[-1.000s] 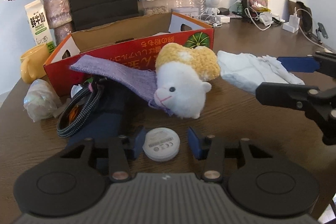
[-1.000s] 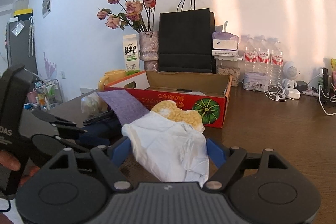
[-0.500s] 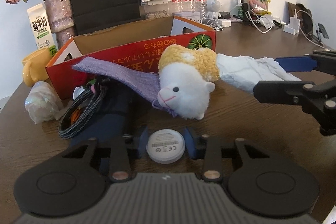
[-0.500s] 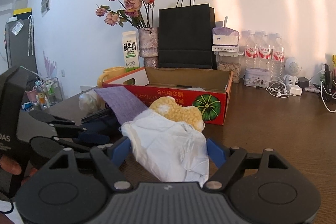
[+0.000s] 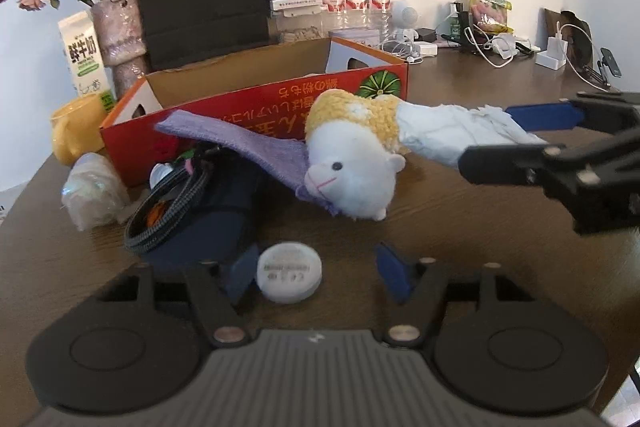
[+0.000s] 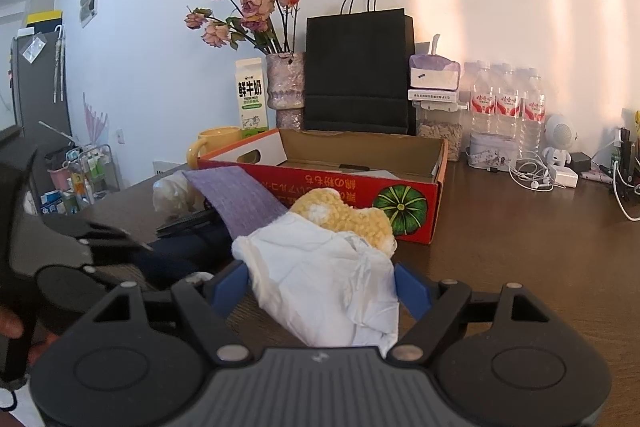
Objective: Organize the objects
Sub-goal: 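Lower the left tool onto the white round tin and close it, then carry the tin into the box with the left tool while the right tool carries the cloth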
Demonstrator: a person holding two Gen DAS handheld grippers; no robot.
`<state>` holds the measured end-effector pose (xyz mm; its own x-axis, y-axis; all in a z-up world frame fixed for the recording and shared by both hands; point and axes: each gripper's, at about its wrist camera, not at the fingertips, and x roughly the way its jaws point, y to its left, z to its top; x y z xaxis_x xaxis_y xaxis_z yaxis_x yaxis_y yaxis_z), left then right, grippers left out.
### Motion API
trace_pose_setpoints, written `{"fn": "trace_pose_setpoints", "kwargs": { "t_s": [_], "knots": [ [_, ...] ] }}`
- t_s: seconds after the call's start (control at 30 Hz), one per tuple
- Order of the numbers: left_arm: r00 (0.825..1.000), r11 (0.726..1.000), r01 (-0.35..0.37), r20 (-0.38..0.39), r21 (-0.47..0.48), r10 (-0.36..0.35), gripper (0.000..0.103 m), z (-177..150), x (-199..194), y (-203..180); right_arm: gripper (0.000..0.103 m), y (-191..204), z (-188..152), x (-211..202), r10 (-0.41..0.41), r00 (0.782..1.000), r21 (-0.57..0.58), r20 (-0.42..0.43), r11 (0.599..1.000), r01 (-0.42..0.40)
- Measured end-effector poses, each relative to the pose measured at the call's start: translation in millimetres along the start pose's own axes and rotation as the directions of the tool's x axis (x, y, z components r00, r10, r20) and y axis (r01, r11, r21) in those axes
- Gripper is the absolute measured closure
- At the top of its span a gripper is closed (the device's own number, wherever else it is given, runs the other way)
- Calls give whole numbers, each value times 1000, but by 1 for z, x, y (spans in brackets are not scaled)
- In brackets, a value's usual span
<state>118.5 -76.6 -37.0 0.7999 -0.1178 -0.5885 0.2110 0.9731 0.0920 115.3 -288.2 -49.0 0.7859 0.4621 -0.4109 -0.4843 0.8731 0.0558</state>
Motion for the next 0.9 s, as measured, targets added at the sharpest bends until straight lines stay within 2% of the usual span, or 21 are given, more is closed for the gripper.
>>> {"fn": "trace_pose_setpoints", "kwargs": {
  "t_s": [0.13, 0.33, 0.4, 0.43, 0.53, 0.6, 0.77, 0.9],
  "knots": [
    [999, 999, -6, -42, -36, 4, 35, -9, 1, 5, 23, 0, -2, 2, 3, 1000, 1, -5, 1000, -3],
    [998, 993, -36, -46, -109, 31, 36, -3, 13, 16, 23, 3, -3, 3, 12, 1000, -1, -7, 1000, -12],
    [999, 993, -29, -40, -112, 25, 47, -1, 17, 15, 23, 3, -3, 2, 11, 1000, 0, -5, 1000, -11],
    [999, 994, -20, -34, -111, 16, 63, 0, 16, 15, 23, 4, -3, 2, 9, 1000, -1, -4, 1000, -9],
    [999, 995, 29, -28, -91, -32, 63, -1, 12, 10, 23, 4, -1, 0, 5, 1000, -3, 0, 1000, -5],
    [999, 996, 38, -19, -83, -39, 63, -3, 8, 9, 23, 4, 1, -1, 1, 1000, -6, 5, 1000, -1],
    [997, 996, 45, 65, -83, -40, 63, 9, -19, 16, 23, 5, 12, -1, -3, 1000, -20, 29, 1000, 3],
    [985, 995, 33, 175, -92, -16, 63, 36, -41, 32, 22, 7, 33, 7, -4, 998, -50, 64, 999, 7]
  ]
}}
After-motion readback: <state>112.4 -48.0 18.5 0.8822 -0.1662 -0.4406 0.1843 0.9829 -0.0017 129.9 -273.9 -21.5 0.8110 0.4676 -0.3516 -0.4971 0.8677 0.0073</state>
